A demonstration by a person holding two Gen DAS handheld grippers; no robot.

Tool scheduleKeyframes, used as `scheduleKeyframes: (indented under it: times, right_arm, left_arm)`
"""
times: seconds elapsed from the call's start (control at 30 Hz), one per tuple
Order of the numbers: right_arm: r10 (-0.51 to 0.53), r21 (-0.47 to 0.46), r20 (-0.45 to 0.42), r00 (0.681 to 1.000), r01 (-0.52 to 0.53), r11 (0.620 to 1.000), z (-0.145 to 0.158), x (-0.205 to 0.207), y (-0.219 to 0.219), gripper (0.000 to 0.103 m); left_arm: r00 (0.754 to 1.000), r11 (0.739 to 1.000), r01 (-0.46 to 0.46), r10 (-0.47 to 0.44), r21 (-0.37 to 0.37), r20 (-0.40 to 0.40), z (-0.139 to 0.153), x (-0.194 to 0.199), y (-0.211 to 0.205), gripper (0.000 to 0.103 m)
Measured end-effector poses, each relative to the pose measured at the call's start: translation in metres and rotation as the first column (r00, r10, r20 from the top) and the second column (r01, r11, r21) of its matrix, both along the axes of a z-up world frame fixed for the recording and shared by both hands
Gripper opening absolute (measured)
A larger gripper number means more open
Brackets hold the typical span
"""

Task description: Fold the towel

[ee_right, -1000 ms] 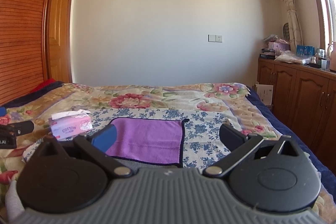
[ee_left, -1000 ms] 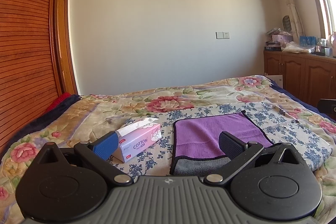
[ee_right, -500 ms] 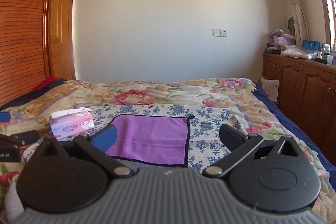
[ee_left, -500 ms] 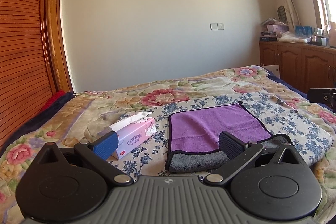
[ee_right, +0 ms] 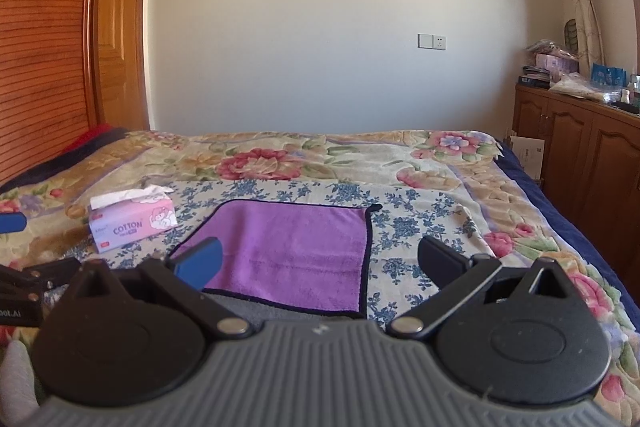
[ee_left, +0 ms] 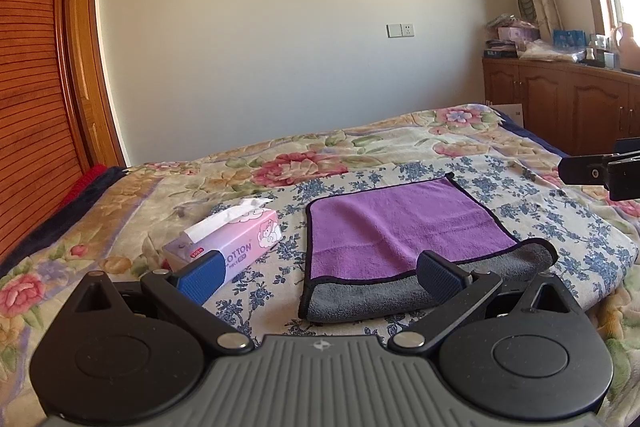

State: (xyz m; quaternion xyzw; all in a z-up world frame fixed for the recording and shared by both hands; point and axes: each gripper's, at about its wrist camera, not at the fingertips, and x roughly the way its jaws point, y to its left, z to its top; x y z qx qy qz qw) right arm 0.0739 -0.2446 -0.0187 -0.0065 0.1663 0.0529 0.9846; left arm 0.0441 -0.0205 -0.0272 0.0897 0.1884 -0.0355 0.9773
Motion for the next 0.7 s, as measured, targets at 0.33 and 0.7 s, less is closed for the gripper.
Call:
scheduleKeyframes:
  times: [0.33,0.7]
  right_arm:
    - [0.031,-0.013,-0.030,0.999,-0.031,0.999,-0.002,0.012,0.002,0.103]
    - [0.063,-0.003,-0.053,0.997,-0.063,0.998,-0.005,0.025,0.004,0.103]
  left_arm:
    - [0.999,1.000,0.009,-0.010,-0.012,-0.044,-0.007,0.016,-0.001,0.103]
    - [0.997,1.000,0.008,-0.009,-0.012,-0.077,-0.014,0.034,-0.001,0.103]
